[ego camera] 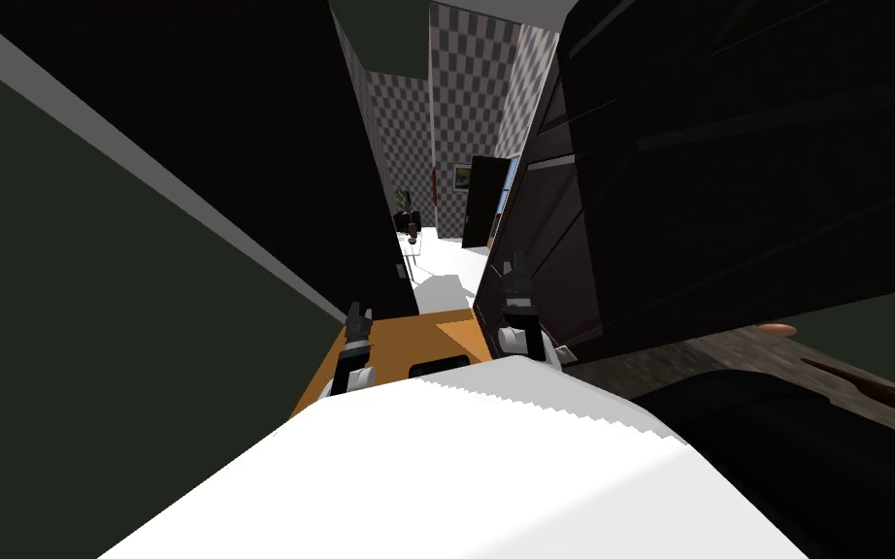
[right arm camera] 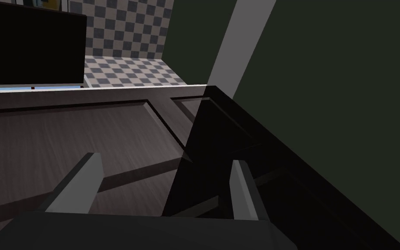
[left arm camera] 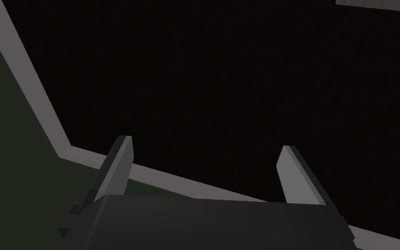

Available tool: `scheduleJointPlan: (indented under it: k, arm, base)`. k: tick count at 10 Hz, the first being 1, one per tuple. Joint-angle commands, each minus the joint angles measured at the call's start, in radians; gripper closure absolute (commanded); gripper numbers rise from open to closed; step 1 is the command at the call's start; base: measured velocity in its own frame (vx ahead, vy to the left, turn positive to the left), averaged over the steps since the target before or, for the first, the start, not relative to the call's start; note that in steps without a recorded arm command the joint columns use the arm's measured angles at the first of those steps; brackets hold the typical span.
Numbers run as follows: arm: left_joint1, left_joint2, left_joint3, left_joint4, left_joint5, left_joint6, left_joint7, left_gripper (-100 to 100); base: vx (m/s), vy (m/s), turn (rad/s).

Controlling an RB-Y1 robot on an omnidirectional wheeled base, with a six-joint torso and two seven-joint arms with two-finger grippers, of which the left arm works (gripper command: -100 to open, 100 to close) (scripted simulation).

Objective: Pull the door open

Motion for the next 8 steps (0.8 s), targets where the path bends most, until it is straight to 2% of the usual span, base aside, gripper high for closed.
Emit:
scheduleJointPlan:
  k: [1,8]
  arm:
    - [-0.008,0.007,0.001,0.039,0.001,-0.013,0.009,-100]
    - [-0.036,0.031,0.004,0.185,0.005,-0.054,0.039,-100]
  base:
    - [0.106,-0.019,-0.065]
    - [0.103,-0.005,-0.053]
